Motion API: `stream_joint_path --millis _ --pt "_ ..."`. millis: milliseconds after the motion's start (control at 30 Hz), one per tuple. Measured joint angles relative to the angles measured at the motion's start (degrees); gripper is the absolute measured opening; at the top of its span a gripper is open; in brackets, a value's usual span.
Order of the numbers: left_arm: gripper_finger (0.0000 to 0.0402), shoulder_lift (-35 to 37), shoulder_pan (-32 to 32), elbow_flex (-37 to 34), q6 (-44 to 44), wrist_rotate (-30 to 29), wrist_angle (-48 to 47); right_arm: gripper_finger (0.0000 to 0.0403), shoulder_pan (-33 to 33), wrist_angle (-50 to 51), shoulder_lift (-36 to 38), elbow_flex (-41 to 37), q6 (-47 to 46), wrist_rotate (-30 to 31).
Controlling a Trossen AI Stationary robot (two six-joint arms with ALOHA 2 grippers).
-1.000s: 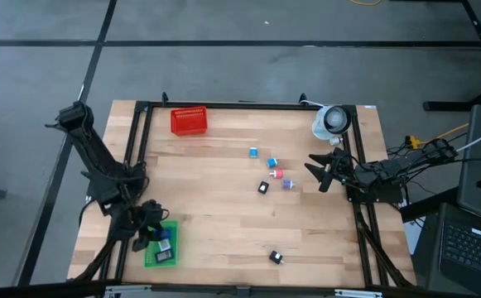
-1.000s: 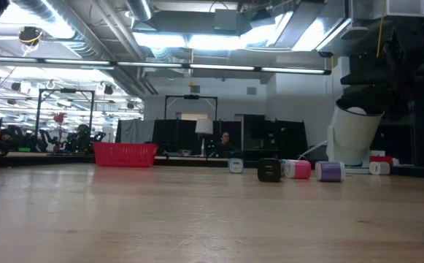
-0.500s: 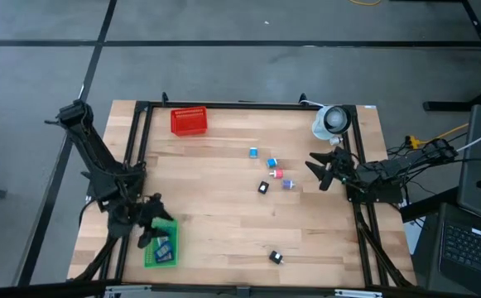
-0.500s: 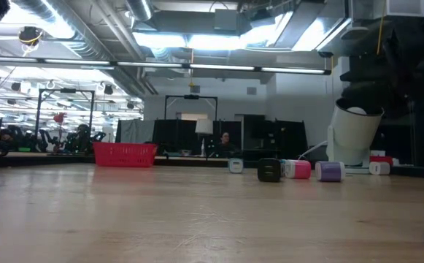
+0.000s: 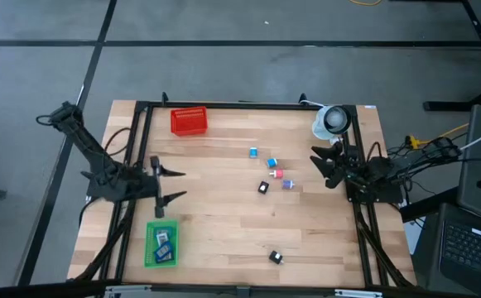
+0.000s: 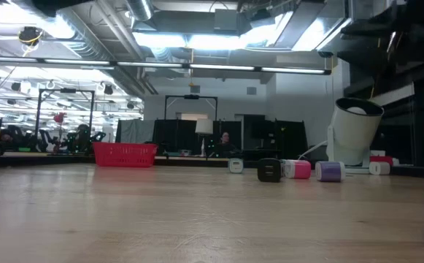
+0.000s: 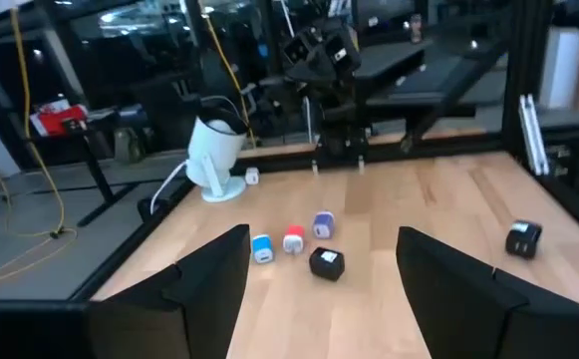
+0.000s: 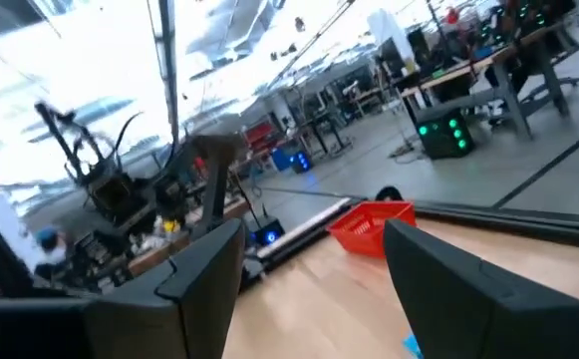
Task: Pick & Place Office items
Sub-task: Put the violet charger adapter into the red bin
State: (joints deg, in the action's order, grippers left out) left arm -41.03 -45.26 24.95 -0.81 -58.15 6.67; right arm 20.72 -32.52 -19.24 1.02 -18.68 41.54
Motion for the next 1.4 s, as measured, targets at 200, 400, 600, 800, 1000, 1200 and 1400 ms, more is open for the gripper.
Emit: stream_joint_path --millis 200,400,600,800,1000,1200,1400 --pt "0.0242 -1.66 12.44 -0.03 -0.03 14.89 -0.47 0.0247 -1.86 0.43 -10.73 0.00 -9.83 -8.59" --pt "0.0231 -5.64 24.08 -0.04 -1.89 27.65 4.53 0.0247 -3.12 1.87 -23.30 1.99 -10.28 -9.39" --pt "0.0224 -12.35 32.84 -0.02 -2.98 39.75 12.65 0.0247 -4.48 15.86 -36.88 12.18 -6.10 -10.02" --pt "0.0224 -20.27 38.18 -0.02 -1.96 44.98 16.65 0.0247 -6.92 35.30 -45.54 19.64 -6.47 -15.26" --pt "0.0224 -27.68 40.50 -0.04 -1.37 49.16 22.13 0.0247 -9.23 36.70 -50.06 19.84 -5.35 -22.60" --pt "0.0225 -31.46 41.65 -0.04 -0.42 51.97 25.83 0.0247 -11.52 34.64 -51.80 19.87 -3.34 -27.04" --pt "0.0221 -32.09 41.66 -0.04 0.04 52.11 26.05 0.0247 -12.45 34.15 -54.12 19.87 -3.23 -30.20"
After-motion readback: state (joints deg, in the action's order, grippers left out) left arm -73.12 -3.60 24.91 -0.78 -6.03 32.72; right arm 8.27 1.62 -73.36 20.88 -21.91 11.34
